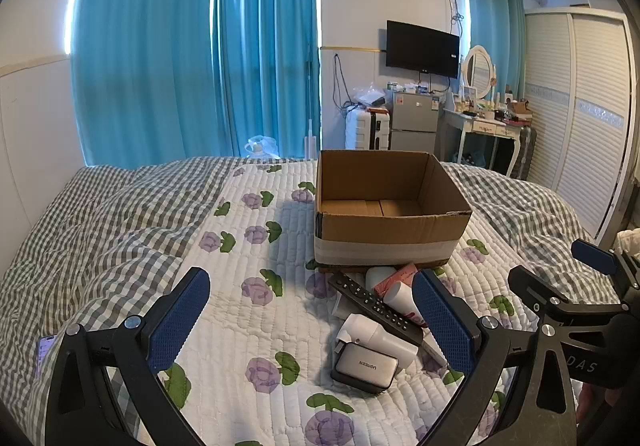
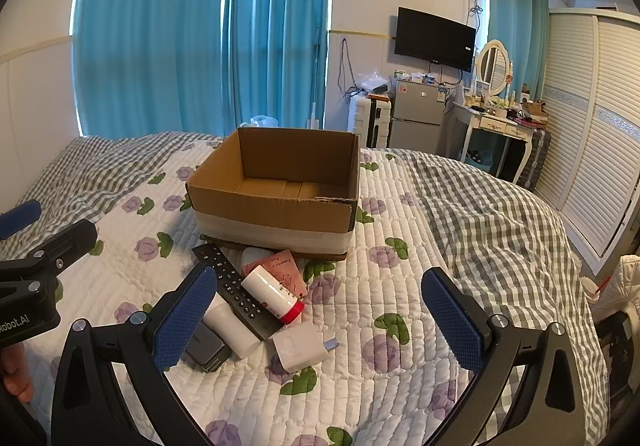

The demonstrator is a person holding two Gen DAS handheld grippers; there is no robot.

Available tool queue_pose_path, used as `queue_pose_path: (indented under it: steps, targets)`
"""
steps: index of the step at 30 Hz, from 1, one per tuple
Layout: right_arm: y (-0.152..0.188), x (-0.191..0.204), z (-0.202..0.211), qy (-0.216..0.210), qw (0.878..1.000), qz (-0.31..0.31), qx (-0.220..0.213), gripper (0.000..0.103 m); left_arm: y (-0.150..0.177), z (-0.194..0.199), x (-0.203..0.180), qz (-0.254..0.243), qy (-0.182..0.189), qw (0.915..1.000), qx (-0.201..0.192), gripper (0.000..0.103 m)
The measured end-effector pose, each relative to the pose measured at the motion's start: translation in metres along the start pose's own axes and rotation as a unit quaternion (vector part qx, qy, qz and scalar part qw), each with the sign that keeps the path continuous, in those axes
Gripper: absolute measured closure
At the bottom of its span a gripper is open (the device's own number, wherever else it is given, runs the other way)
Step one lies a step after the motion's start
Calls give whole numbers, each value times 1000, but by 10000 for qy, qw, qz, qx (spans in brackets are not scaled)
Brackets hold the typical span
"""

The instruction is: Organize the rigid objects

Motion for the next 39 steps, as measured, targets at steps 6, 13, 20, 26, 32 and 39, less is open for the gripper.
queue_pose_path:
  steps: [6,13,20,26,32,39]
  targets:
    - [0,0,0,6,10000,8,16,0,0,0,0,2,1,10000,3,0]
    - [-1,1,0,5,10000,9,16,0,0,0,0,2,-7,10000,2,0]
    - [0,1,0,2,10000,22,20,0,0,-1,0,-1,-9,10000,2,0]
    - [-4,2,2,-4,10000,51,4,0,-2,1,2,18,-20,10000,-30,0]
    - [-9,3,5,12,9999,137,22,0,-4,2,1,41,-12,10000,-30,0]
    - [-14,0,0,94,9994,323,114,0,-6,-5,-5,53,-65,9999,70,0]
Point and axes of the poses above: each gripper's, at about its wrist camera, not at the fingertips, and z roughly against the way its jaws point, x to its left, y to its underside, the point moved 6 cm from there along -z, roughly the way its jaws point, and after that the axes turned 3 degrees about -z, right-handed, at the moved point
